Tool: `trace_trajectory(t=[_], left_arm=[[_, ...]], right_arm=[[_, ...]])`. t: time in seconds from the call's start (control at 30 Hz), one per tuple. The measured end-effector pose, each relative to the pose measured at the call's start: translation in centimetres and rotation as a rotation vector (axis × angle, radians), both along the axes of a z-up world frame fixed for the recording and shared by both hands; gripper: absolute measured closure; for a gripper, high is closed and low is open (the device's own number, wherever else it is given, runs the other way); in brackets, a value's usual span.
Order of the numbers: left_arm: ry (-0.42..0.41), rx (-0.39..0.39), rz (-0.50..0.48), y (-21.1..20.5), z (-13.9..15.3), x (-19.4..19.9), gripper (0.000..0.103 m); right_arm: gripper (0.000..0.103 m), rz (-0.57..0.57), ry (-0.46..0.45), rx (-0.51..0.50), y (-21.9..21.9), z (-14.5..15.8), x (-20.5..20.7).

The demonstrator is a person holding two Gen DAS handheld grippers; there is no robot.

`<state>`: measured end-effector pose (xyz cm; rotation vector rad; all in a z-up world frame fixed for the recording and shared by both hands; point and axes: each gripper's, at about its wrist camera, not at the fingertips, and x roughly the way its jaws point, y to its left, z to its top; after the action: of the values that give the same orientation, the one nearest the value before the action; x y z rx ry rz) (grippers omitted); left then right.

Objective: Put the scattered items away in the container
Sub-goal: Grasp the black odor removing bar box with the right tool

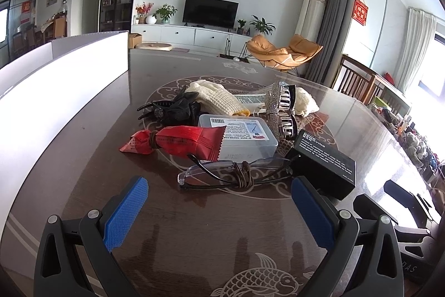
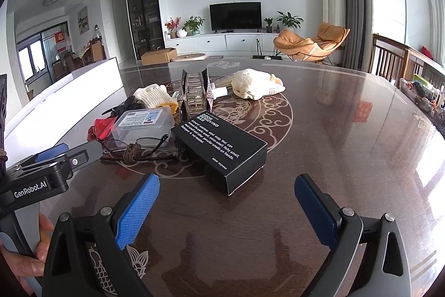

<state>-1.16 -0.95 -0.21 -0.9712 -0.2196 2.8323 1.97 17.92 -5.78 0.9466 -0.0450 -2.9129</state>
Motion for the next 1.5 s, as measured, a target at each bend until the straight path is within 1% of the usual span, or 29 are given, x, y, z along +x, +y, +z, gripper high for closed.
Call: trace_trajectory(t=[0.2, 0.43, 0.5, 0.57, 0.67, 0.73, 0.77, 0.83, 0.93, 1.07, 1.13, 1.23, 1.3, 1.33, 1.37, 1.4, 1.43, 1.5], left_arm=[[-0.001, 0.0, 0.002, 0.0, 0.0, -0.1, 0.0], [-0.028, -0.005, -0.001, 0.1, -0.4, -0.4, 0.0], [-0.031, -0.003, -0.003, 0.1, -0.4, -0.5, 0.0], [-0.037, 0.001, -0.006, 0.1, -0.5, -0.5, 0.0], [-0.047, 0.008, -0.009, 0.0, -0.5, -0.7, 0.0], [-0.049, 0.012, -0.009, -0.1, -0.6, -0.7, 0.0], [-0.048, 0.012, -0.009, 0.0, -0.6, -0.7, 0.0], [-0.047, 0.011, -0.01, 0.0, -0.6, -0.7, 0.0], [-0.049, 0.007, -0.012, 0.1, -0.6, -0.7, 0.0], [-0.057, 0.007, -0.019, 0.1, -0.7, -0.8, 0.0], [-0.062, 0.01, -0.026, 0.1, -0.8, -0.9, 0.0], [-0.076, 0.012, -0.031, 0.1, -0.9, -1.1, 0.0], [-0.09, 0.013, -0.035, 0.1, -1.0, -1.3, 0.0], [-0.096, 0.014, -0.036, 0.1, -1.0, -1.4, 0.0], [-0.102, 0.016, -0.038, 0.1, -1.1, -1.4, 0.0], [-0.107, 0.019, -0.041, 0.0, -1.1, -1.5, 0.0], [-0.116, 0.023, -0.043, -0.1, -1.2, -1.4, 0.0], [-0.153, 0.018, -0.042, -0.6, -1.4, -1.5, 0.0]], right_arm=[[0.005, -0.003, -0.009, 0.008, -0.1, -0.1, -0.2], [0.005, 0.026, -0.066, 0.018, -0.5, -0.7, -1.0], [0.005, 0.05, -0.103, 0.021, -0.7, -1.0, -1.6], [0.005, 0.086, -0.157, 0.047, -0.9, -1.3, -2.7], [0.005, 0.181, -0.244, 0.149, -0.9, -1.9, -4.8], [0.005, 0.261, -0.314, 0.195, -0.4, -2.5, -6.4], [0.004, 0.292, -0.334, 0.225, -0.2, -2.8, -7.0], [0.004, 0.375, -0.332, 0.244, 0.3, -3.0, -7.9], [0.004, 0.432, -0.313, 0.304, 0.5, -2.9, -9.4], [0.004, 0.535, -0.275, 0.32, -0.1, -3.0, -11.7], [0.004, 0.557, -0.276, 0.314, -0.8, -3.0, -12.8], [0.005, 0.548, -0.303, 0.295, -1.9, -3.0, -14.2], [0.007, 0.517, -0.328, 0.272, -2.2, -3.1, -14.9], [0.011, 0.508, -0.339, 0.252, -2.2, -3.1, -15.0], [0.028, 0.51, -0.35, 0.213, -2.0, -3.0, -15.0], [0.038, 0.504, -0.347, 0.188, -1.8, -2.8, -14.8], [0.044, 0.477, -0.338, 0.206, -1.7, -2.7, -14.5], [0.044, 0.429, -0.331, 0.212, -1.1, -2.6, -13.6]])
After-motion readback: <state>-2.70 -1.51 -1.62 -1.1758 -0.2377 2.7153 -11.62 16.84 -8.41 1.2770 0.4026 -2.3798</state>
